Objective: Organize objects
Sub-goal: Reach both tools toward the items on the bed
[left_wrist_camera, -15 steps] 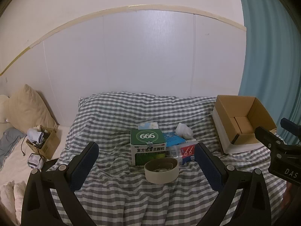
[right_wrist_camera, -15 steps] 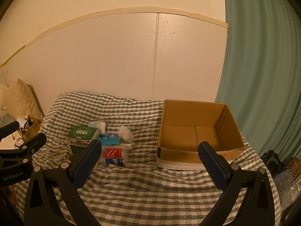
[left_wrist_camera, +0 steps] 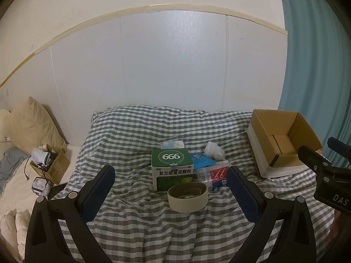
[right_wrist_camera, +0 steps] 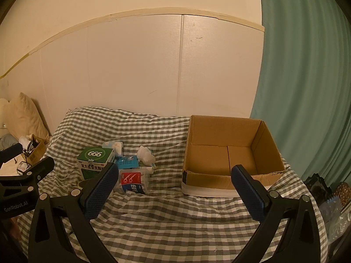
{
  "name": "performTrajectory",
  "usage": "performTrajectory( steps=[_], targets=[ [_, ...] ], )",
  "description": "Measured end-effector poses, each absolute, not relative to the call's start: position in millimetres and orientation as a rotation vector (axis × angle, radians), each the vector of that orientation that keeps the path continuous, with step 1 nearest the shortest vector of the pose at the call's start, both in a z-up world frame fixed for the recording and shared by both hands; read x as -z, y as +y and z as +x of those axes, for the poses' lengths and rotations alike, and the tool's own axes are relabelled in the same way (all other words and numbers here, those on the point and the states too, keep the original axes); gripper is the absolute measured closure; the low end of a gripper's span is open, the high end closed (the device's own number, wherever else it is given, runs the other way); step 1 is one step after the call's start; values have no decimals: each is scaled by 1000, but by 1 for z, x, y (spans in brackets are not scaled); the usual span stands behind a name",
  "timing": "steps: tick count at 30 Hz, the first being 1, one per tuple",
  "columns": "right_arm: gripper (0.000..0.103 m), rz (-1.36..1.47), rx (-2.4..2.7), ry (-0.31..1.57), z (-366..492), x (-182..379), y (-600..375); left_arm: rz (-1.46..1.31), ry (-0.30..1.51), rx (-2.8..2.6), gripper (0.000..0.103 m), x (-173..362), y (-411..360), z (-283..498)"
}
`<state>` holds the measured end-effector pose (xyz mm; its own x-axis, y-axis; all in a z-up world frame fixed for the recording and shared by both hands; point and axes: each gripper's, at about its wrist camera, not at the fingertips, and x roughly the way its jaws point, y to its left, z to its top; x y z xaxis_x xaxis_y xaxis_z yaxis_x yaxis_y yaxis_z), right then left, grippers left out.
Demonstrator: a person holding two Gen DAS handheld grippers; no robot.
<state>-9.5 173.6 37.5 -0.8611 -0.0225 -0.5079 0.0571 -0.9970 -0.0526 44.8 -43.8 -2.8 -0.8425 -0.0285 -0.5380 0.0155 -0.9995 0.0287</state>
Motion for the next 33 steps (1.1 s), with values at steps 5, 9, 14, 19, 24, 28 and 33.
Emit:
performTrajectory(
  steps=[5,9,14,19,24,28,33],
  targets=[
    [0,818,2989,101,-10,-38,175,880,-36,2993,0,4,-43,44],
    [0,819,2989,101,-10,-38,175,890,-37,2996,0,5,-42,44],
    [0,820,2989,100,-10,-38,176,900,-43,2997,0,7,-39,43],
    [0,822,2988,100,-10,-38,176,912,-43,3000,0,8,-39,42],
    [0,841,2990,99,-11,-34,179,955,-49,2986,0,15,-38,39],
    [0,860,2990,95,-13,-30,179,1004,-37,2981,0,24,-39,36],
    [0,908,2983,88,-19,-20,181,1125,-12,2958,0,48,-37,30]
  ],
)
